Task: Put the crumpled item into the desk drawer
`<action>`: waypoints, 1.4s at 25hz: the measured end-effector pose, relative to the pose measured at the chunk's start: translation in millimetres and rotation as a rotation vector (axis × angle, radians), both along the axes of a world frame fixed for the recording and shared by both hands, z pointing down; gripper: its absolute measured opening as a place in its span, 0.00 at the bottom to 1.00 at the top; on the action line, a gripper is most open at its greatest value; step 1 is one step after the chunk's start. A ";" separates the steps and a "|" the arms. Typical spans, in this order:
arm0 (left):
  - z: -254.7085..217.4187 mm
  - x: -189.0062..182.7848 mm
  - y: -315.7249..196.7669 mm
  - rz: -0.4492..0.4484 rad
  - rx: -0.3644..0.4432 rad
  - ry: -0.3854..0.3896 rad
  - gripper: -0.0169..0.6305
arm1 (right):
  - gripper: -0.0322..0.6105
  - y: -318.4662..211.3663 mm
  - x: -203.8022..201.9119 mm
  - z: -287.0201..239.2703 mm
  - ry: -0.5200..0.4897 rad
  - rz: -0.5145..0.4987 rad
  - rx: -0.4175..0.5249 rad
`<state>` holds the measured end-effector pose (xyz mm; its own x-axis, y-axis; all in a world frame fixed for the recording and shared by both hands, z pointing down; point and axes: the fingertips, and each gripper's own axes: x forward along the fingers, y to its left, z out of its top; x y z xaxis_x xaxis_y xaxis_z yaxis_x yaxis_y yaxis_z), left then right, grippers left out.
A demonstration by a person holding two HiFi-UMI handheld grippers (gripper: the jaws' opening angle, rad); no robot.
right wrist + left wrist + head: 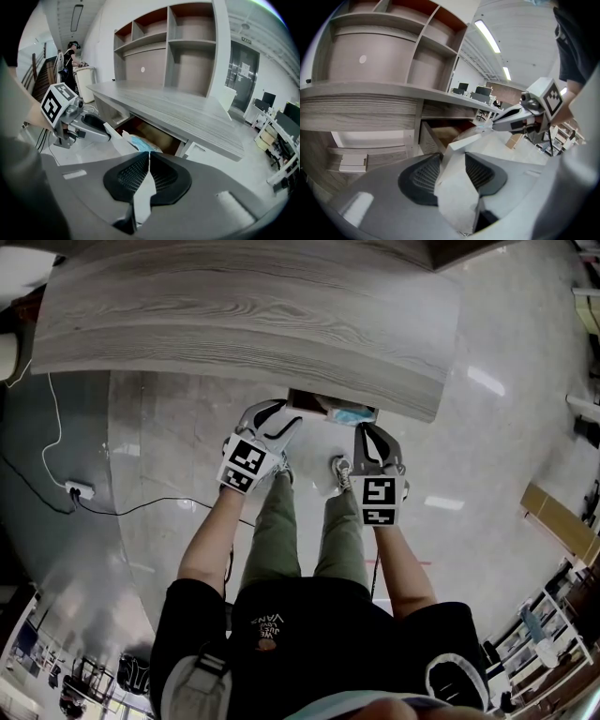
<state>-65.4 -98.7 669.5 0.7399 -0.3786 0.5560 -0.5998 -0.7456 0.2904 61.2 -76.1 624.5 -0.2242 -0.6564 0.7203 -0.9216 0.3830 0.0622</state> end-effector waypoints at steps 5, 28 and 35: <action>0.9 0.6 0.5 0.000 0.000 -0.001 0.35 | 0.06 2.7 -22.4 1.4 -0.052 -0.043 -0.006; 1.9 1.5 0.3 0.009 -0.010 -0.005 0.35 | 0.15 -3.0 -41.2 -4.1 -0.140 -0.100 -0.011; -9.6 4.3 4.0 0.009 -0.003 -0.016 0.35 | 0.15 -0.9 -37.5 -19.7 -0.150 -0.112 0.005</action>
<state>-61.1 -94.8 659.9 0.7345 -0.3700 0.5689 -0.5975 -0.7501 0.2835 23.7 -77.1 604.8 -0.4006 -0.6246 0.6704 -0.8722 0.4840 -0.0704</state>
